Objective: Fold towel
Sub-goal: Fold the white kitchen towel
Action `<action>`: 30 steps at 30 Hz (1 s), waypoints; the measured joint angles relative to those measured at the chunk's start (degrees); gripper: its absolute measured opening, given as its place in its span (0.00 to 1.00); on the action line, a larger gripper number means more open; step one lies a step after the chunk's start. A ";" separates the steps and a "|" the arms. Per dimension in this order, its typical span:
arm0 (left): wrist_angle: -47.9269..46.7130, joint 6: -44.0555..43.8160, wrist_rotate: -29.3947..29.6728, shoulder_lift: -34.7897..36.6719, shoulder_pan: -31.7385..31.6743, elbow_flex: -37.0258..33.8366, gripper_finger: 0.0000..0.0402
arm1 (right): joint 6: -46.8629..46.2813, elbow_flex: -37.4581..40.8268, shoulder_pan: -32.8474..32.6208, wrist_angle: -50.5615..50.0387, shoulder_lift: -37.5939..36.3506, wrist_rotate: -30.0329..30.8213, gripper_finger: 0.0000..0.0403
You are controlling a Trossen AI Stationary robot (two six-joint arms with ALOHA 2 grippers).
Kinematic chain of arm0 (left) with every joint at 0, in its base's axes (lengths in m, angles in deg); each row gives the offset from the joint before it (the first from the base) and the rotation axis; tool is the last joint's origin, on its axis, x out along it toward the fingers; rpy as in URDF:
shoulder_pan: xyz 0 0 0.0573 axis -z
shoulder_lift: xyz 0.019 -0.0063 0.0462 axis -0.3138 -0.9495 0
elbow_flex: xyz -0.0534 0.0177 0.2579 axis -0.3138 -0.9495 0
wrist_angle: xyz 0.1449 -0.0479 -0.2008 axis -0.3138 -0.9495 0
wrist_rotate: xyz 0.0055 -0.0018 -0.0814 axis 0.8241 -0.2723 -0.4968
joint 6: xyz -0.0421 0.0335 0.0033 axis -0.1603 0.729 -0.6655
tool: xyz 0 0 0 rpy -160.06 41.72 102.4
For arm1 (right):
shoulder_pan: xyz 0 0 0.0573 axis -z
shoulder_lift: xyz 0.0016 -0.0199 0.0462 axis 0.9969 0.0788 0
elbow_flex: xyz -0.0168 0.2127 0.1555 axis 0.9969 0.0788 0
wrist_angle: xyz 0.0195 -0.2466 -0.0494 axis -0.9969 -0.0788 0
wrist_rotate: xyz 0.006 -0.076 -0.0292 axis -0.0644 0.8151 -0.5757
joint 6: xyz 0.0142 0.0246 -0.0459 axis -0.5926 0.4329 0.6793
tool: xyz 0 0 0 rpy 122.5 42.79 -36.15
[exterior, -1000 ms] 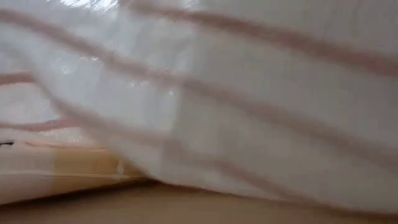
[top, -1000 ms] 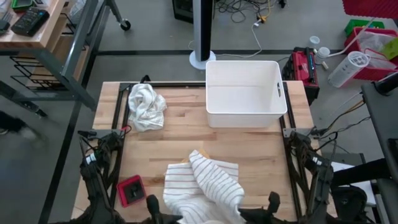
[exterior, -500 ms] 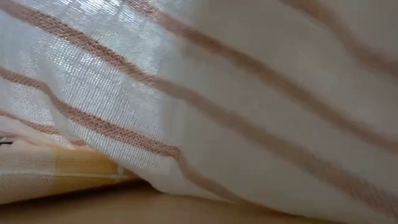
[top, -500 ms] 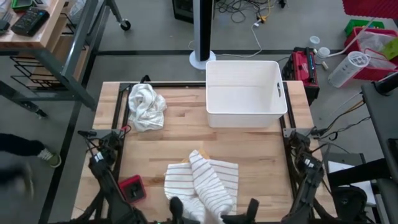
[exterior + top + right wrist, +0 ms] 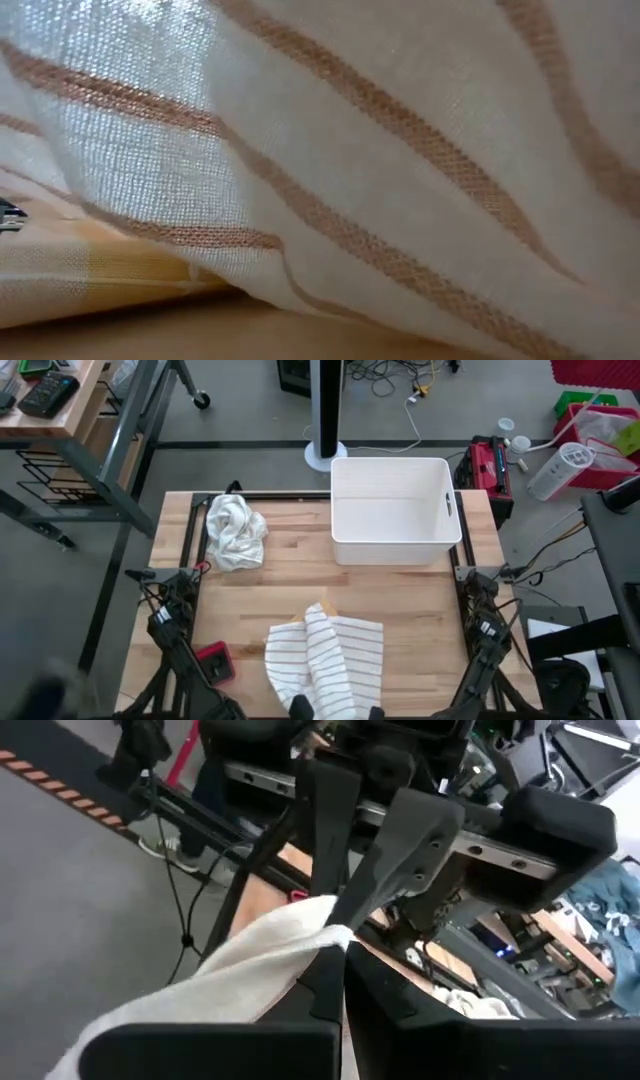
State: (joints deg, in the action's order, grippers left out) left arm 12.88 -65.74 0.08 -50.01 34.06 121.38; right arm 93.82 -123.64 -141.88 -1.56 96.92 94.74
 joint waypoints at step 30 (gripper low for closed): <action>5.83 -1.11 0.51 0.00 -2.37 -2.63 0.41 | -2.60 0.00 2.93 0.39 0.17 -8.31 0.00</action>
State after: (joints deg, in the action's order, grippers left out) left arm 18.71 -66.85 0.58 -50.01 31.69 118.75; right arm 91.22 -123.64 -138.95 -1.17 97.10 86.43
